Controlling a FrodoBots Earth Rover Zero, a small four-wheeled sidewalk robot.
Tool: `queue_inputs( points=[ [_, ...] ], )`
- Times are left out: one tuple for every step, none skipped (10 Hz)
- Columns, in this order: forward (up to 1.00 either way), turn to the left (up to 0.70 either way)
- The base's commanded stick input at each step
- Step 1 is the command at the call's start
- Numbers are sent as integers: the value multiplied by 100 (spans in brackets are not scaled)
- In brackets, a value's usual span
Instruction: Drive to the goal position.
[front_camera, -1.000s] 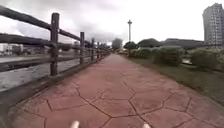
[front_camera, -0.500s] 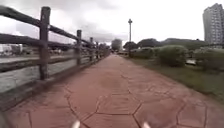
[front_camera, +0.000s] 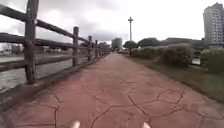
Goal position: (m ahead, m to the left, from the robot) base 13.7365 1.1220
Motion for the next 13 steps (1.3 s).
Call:
queue_inputs(
  points=[
    [70,0],
    [70,0],
    [70,0],
    [70,0],
    [70,0],
    [70,0],
    [70,0],
    [70,0],
    [70,0],
    [70,0],
    [70,0],
    [70,0],
    [70,0]
  ],
)
